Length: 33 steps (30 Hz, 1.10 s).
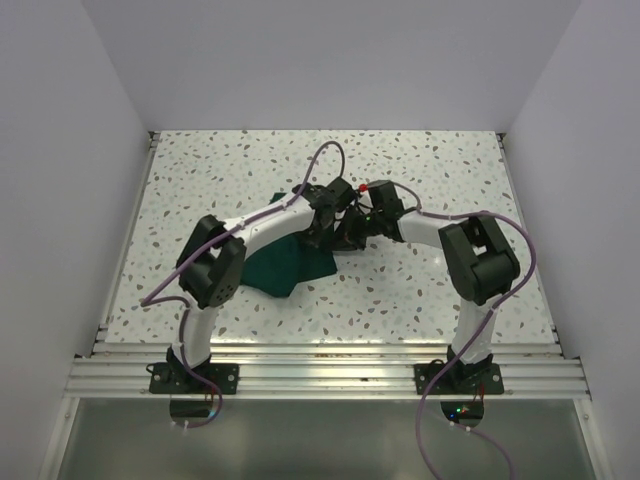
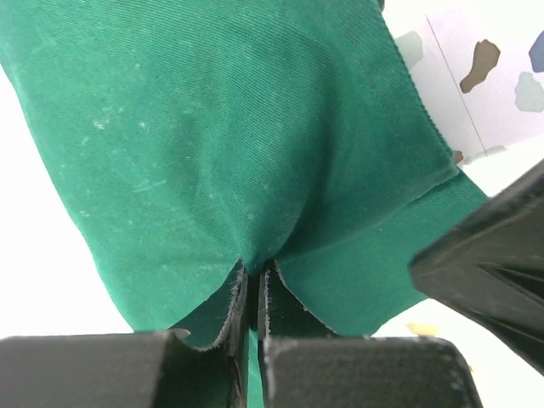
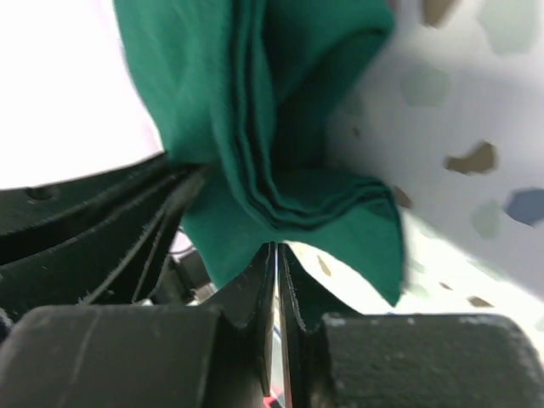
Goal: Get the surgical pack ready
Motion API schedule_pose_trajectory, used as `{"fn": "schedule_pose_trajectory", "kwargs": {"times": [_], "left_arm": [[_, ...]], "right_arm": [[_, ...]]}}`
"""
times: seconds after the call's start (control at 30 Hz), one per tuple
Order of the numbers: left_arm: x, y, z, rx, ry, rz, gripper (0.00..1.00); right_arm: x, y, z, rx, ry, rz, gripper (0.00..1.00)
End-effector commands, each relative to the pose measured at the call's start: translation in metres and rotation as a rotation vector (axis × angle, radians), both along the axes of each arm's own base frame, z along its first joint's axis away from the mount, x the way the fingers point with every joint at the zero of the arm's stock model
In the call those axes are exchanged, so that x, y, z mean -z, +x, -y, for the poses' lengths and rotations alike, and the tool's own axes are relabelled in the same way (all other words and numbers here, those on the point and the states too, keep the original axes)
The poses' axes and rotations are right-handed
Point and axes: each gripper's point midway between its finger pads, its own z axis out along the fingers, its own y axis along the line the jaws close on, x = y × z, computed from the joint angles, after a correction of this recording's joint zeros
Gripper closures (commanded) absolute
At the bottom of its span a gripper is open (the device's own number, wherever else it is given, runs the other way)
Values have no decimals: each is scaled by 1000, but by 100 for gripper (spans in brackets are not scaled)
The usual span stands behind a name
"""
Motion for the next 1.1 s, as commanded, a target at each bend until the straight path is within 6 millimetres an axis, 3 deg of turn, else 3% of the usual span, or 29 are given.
{"fn": "schedule_pose_trajectory", "kwargs": {"times": [0.0, 0.3, 0.33, 0.37, 0.43, 0.57, 0.63, 0.73, 0.93, 1.0, 1.07], "left_arm": [[-40, 5, 14, 19, -105, 46, 100], [-54, -2, 27, 28, -216, -3, 100], [-57, -3, 29, 25, -235, -5, 100], [-59, -4, 32, 22, -255, -8, 100], [-66, -3, 41, 24, -304, -17, 100], [-84, -2, 54, 2, -377, -19, 100], [-89, -4, 58, -1, -406, -29, 100], [-83, -7, 56, -14, -407, -49, 100], [-76, -3, 42, -53, -410, -64, 100], [-76, -1, 40, -48, -414, -61, 100], [-77, 3, 40, -35, -421, -51, 100]], "right_arm": [[-40, 18, -23, -8, 114, 90, 93], [-37, 28, -63, 70, 182, 152, 100], [-28, 21, -76, 70, 184, 145, 100], [-39, 25, -87, 96, 234, 179, 100], [-41, 17, -107, 100, 238, 217, 100], [-28, 19, -122, 188, 225, 238, 100], [-24, 23, -122, 205, 229, 243, 100], [-22, 28, -104, 254, 225, 239, 100], [-8, 16, -56, 224, 210, 133, 100], [-19, 13, -48, 194, 218, 168, 100], [-16, 5, -38, 166, 168, 180, 100]]}}
